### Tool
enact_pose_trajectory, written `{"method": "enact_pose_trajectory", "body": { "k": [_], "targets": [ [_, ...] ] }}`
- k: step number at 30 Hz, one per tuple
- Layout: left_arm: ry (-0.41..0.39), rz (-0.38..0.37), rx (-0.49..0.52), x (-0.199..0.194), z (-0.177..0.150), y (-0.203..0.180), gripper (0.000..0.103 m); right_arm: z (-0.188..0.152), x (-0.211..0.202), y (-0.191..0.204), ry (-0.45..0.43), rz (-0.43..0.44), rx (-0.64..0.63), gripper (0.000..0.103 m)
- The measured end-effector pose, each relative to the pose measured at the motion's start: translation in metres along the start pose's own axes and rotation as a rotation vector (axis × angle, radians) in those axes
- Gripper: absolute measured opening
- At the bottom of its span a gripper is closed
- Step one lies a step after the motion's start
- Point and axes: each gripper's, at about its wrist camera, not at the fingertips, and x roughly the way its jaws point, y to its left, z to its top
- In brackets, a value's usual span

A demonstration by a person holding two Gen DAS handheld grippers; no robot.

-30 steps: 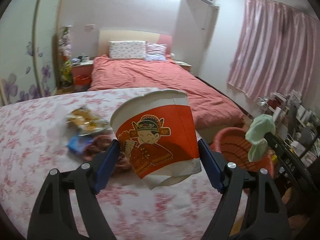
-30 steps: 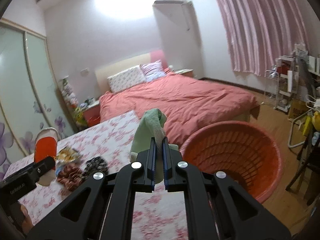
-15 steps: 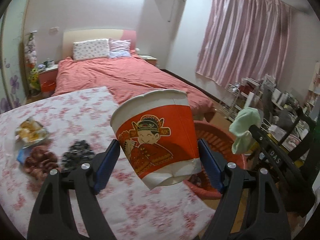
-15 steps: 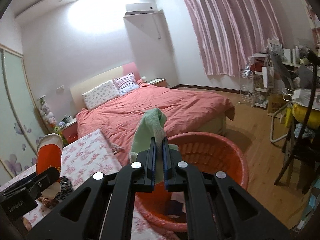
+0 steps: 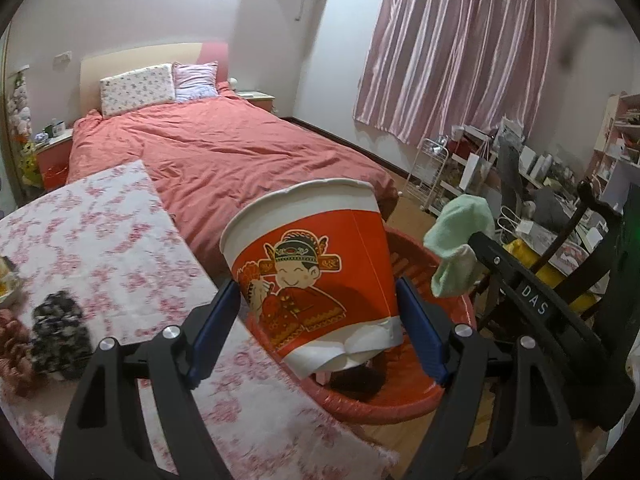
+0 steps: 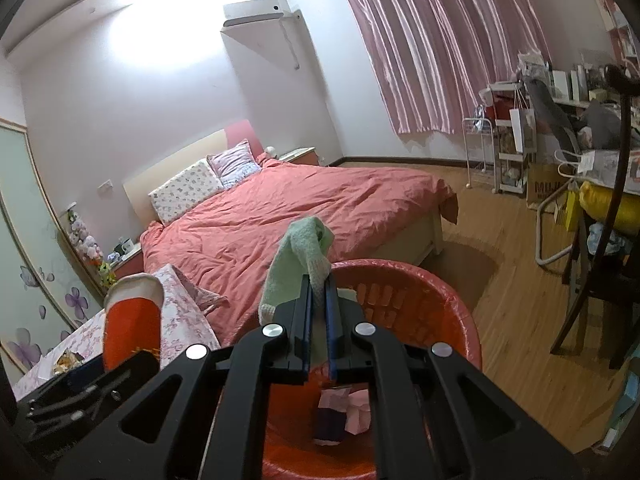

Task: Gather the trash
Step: 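Carry cup and cloth over the orange basket and open both tools, then move both open tools back over the items on the bed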

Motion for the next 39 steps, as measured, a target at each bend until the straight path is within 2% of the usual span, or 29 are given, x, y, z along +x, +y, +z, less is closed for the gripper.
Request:
{"method": "enact_pose_trajectory", "body": {
  "k": [7, 8, 9, 11, 17, 23, 26, 30, 34, 39],
  "targets": [
    [0.065, -0.013, 0.011, 0.036, -0.003, -0.006, 0.078, -0.002, 0.015, -0.007, 0.052, 0.021, 0.015, 0.010],
    [0.079, -0.008, 0.006, 0.042, -0.004, -0.004, 0.078, -0.002, 0.016, -0.009, 0.058, 0.019, 0.014, 0.018],
    [0.088, -0.008, 0.002, 0.046, -0.006, -0.002, 0.079, -0.003, 0.017, -0.010, 0.062, 0.016, 0.014, 0.033],
    [0.109, -0.002, -0.010, 0.052, -0.008, 0.003, 0.081, -0.005, 0.017, -0.011, 0.061, 0.011, 0.025, 0.042],
    [0.125, 0.030, -0.030, 0.051, -0.013, 0.021, 0.082, -0.006, 0.019, -0.016, 0.085, -0.003, 0.044, 0.042],
    [0.104, 0.088, -0.048, 0.030, -0.014, 0.042, 0.084, -0.005, 0.014, -0.004, 0.080, -0.004, 0.001, 0.042],
    [0.088, 0.140, -0.062, 0.010, -0.016, 0.060, 0.085, -0.006, 0.010, 0.005, 0.079, 0.004, -0.021, 0.048],
    [0.049, 0.216, -0.083, -0.023, -0.019, 0.088, 0.086, -0.010, 0.007, 0.018, 0.090, 0.024, -0.047, 0.048],
    [0.015, 0.320, -0.117, -0.059, -0.023, 0.128, 0.087, -0.018, 0.002, 0.040, 0.108, 0.056, -0.084, 0.048],
    [-0.007, 0.498, -0.202, -0.104, -0.033, 0.198, 0.088, -0.029, -0.002, 0.067, 0.134, 0.107, -0.129, 0.048]
  ]
}}
